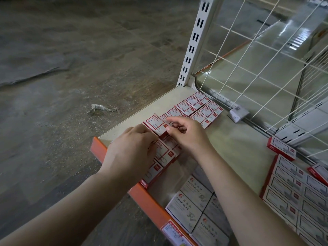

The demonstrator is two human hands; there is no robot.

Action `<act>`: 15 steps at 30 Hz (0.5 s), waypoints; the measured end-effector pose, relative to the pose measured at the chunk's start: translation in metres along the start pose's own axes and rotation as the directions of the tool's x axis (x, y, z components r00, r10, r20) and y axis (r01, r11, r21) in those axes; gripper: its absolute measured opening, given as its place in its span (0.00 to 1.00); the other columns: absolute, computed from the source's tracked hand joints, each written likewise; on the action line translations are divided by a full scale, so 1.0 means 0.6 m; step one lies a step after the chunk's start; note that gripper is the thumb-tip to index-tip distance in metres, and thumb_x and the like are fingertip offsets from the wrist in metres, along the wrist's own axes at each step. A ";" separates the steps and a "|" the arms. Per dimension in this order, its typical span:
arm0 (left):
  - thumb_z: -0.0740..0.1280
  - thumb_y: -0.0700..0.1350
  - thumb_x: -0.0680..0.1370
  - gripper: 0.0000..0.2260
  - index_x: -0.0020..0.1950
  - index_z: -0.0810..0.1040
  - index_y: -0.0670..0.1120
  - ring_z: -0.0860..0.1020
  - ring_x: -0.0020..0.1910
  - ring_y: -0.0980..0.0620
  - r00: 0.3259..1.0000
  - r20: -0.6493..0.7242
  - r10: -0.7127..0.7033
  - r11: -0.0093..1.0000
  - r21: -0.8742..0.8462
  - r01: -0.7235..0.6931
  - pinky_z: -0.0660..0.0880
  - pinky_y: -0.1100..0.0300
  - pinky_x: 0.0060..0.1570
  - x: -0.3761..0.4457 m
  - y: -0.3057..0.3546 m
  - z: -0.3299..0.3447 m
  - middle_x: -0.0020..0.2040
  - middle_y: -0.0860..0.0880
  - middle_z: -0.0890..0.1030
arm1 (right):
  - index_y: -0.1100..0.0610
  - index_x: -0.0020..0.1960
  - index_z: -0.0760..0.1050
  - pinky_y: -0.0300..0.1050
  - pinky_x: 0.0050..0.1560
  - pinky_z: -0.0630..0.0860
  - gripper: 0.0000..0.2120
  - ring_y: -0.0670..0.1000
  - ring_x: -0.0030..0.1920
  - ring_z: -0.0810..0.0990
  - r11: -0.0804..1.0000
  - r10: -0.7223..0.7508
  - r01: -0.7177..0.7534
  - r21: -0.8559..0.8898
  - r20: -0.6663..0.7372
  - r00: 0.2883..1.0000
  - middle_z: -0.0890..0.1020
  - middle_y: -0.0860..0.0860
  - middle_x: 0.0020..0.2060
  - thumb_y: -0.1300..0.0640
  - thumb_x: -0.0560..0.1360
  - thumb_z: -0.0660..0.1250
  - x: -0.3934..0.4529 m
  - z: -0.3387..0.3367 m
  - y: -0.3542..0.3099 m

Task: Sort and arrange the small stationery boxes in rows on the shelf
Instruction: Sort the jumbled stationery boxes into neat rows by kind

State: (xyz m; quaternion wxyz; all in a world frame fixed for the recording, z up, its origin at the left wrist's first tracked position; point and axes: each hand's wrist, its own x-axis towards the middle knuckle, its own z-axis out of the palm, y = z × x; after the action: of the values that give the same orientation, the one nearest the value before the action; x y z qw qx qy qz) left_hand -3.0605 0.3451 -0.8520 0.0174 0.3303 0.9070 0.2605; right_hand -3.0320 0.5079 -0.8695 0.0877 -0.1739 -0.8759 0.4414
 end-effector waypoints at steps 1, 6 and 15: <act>0.64 0.46 0.76 0.11 0.57 0.80 0.51 0.75 0.55 0.51 1.000 0.000 -0.012 1.000 -0.011 0.012 0.77 0.52 0.47 0.001 0.001 -0.002 0.56 0.54 0.77 | 0.54 0.59 0.78 0.40 0.54 0.75 0.13 0.43 0.45 0.75 1.000 0.009 -0.009 -0.003 -0.013 1.000 0.77 0.44 0.43 0.58 0.75 0.66 -0.001 -0.006 0.001; 0.63 0.44 0.76 0.13 0.61 0.78 0.48 0.76 0.55 0.49 0.998 -0.062 -0.022 0.998 -0.065 0.018 0.76 0.54 0.50 0.009 0.026 -0.004 0.58 0.51 0.77 | 0.55 0.58 0.78 0.31 0.44 0.73 0.13 0.40 0.39 0.74 0.997 0.066 -0.068 -0.021 -0.075 0.995 0.76 0.41 0.39 0.61 0.75 0.63 -0.019 -0.045 0.022; 0.63 0.43 0.76 0.09 0.53 0.80 0.46 0.78 0.49 0.48 0.976 0.049 0.211 0.977 -0.043 -0.209 0.78 0.53 0.44 0.016 0.115 0.062 0.51 0.49 0.80 | 0.54 0.56 0.79 0.34 0.44 0.70 0.12 0.43 0.41 0.75 0.968 0.184 -0.224 -0.114 -0.288 0.940 0.80 0.49 0.47 0.62 0.75 0.61 -0.066 -0.140 0.106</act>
State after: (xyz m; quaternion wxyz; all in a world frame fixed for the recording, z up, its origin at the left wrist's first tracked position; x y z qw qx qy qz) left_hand -3.0199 0.4127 -0.8494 0.0200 0.4305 0.8614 0.2689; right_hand -2.9549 0.5900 -0.8703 0.1494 -0.3293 -0.8621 0.3549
